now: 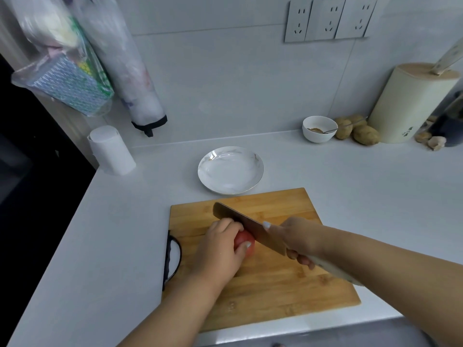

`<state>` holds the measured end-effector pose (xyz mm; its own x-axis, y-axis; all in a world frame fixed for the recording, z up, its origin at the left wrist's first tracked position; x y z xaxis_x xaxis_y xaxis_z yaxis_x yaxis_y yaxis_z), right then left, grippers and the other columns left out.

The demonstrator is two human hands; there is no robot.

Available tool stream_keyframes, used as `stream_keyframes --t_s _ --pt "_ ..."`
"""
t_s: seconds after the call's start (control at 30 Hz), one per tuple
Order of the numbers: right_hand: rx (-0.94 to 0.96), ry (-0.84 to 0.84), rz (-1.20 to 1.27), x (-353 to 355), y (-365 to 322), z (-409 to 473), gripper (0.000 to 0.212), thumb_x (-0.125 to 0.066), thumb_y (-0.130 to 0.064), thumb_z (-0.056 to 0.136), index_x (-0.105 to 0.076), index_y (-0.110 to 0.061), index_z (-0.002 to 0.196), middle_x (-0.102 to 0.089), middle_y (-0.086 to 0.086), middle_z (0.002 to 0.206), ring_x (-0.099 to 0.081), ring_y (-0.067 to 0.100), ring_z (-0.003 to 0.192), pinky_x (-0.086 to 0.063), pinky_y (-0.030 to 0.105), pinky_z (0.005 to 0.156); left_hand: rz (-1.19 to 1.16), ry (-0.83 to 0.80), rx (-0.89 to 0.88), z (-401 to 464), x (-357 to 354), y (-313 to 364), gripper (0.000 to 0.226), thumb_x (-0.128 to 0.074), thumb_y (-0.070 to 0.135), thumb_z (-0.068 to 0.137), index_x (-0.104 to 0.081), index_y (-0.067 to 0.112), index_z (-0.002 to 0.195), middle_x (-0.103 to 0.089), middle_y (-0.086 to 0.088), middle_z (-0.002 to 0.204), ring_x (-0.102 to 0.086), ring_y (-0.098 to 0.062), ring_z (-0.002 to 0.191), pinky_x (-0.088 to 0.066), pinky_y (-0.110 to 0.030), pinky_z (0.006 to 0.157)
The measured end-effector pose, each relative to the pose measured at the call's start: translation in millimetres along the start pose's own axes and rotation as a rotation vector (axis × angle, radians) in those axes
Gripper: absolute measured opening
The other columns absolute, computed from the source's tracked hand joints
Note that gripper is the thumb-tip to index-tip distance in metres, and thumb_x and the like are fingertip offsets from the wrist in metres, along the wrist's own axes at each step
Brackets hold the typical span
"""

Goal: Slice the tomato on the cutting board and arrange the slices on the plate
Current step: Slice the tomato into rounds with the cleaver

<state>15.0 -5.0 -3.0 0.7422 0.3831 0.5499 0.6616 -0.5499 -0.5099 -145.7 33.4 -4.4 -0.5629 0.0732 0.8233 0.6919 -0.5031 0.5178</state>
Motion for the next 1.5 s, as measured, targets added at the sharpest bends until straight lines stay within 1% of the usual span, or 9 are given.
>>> stream_keyframes --t_s 0.37,0.5,0.63,0.77,0.9,1.03,1.2,1.33,1.5 --pt "-0.023 -0.004 0.037 -13.5 1.7 15.7 0.068 -0.034 -0.072 0.085 -0.053 -0.007 0.081 -0.052 0.019 0.069 -0.043 0.024 0.044 -0.039 0.025 0.046 0.021 0.009 -0.005 1.4 -0.1 0.9 0.026 -0.065 0.031 0.081 -0.06 0.024 0.106 -0.052 0.012 0.107 -0.042 -0.007 0.102 -0.034 -0.017 0.083" --pt "0.011 0.008 0.073 -20.2 -7.8 15.0 0.061 -0.034 -0.066 0.09 -0.051 -0.007 0.082 -0.051 0.012 0.061 -0.042 0.02 0.039 -0.038 0.022 0.042 0.032 0.0 -0.005 1.7 1.0 2.1 0.023 -0.066 0.03 0.081 -0.061 0.021 0.102 -0.054 0.009 0.104 -0.044 -0.01 0.099 -0.037 -0.019 0.082" --pt "0.021 0.006 0.083 -17.0 -7.5 5.7 0.057 -0.034 -0.063 0.092 -0.05 -0.01 0.081 -0.05 0.007 0.06 -0.041 0.018 0.038 -0.039 0.023 0.043 0.043 0.009 0.018 0.6 1.1 0.3 0.023 -0.068 0.03 0.079 -0.06 0.021 0.098 -0.054 0.009 0.101 -0.045 -0.011 0.097 -0.035 -0.019 0.078" --pt "0.042 0.007 0.084 -0.4 -1.4 -11.8 0.063 -0.034 -0.067 0.089 -0.052 -0.009 0.074 -0.051 0.013 0.062 -0.041 0.021 0.04 -0.04 0.026 0.047 0.032 -0.004 0.016 2.3 2.9 1.9 0.025 -0.066 0.033 0.081 -0.059 0.022 0.103 -0.053 0.011 0.104 -0.044 -0.009 0.1 -0.038 -0.02 0.08" --pt "0.06 -0.004 0.127 13.2 4.8 -33.3 0.06 -0.035 -0.066 0.09 -0.053 -0.01 0.078 -0.048 0.007 0.056 -0.039 0.017 0.037 -0.039 0.022 0.044 0.022 -0.018 0.025 1.9 5.3 3.4 0.026 -0.065 0.034 0.083 -0.059 0.022 0.105 -0.055 0.009 0.107 -0.046 -0.01 0.103 -0.043 -0.025 0.084" --pt "0.044 -0.022 0.084 12.8 9.9 -37.0 0.062 -0.034 -0.07 0.087 -0.053 -0.011 0.08 -0.05 0.011 0.06 -0.041 0.019 0.037 -0.042 0.026 0.049 0.02 -0.01 0.03 1.3 6.9 5.0 0.025 -0.064 0.034 0.083 -0.06 0.022 0.104 -0.055 0.009 0.107 -0.046 -0.009 0.103 -0.042 -0.022 0.085" --pt "0.045 -0.029 0.065 9.5 5.5 -30.9 0.078 -0.032 -0.071 0.087 -0.059 0.001 0.096 -0.052 0.012 0.063 -0.043 0.02 0.04 -0.045 0.028 0.051 0.026 -0.017 0.019 1.4 6.9 5.0 0.025 -0.063 0.035 0.084 -0.059 0.023 0.105 -0.055 0.01 0.109 -0.044 -0.007 0.103 -0.039 -0.019 0.084" --pt "0.068 -0.007 0.044 4.7 -12.0 -20.2 0.065 -0.031 -0.07 0.088 -0.052 -0.01 0.075 -0.052 0.011 0.062 -0.044 0.019 0.04 -0.044 0.025 0.048 0.032 -0.016 0.009 2.1 6.5 4.3 0.023 -0.064 0.035 0.083 -0.06 0.023 0.102 -0.055 0.01 0.105 -0.045 -0.007 0.1 -0.038 -0.018 0.081" --pt "0.077 -0.013 0.056 -6.3 -32.6 -2.2 0.062 -0.033 -0.065 0.091 -0.05 -0.009 0.073 -0.049 0.007 0.056 -0.043 0.019 0.04 -0.043 0.026 0.046 0.023 -0.012 0.001 2.3 6.8 5.1 0.022 -0.065 0.033 0.082 -0.059 0.024 0.101 -0.055 0.01 0.104 -0.045 -0.007 0.099 -0.041 -0.02 0.079"
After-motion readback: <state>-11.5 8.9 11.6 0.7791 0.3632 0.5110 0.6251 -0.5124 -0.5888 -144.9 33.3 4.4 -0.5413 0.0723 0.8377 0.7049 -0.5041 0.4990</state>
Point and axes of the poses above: each hand's wrist, its own z-axis towards the middle knuckle, its own x-axis out of the back of the hand, y = z × x, the point moved 7 cm from there along z, towards the middle knuckle
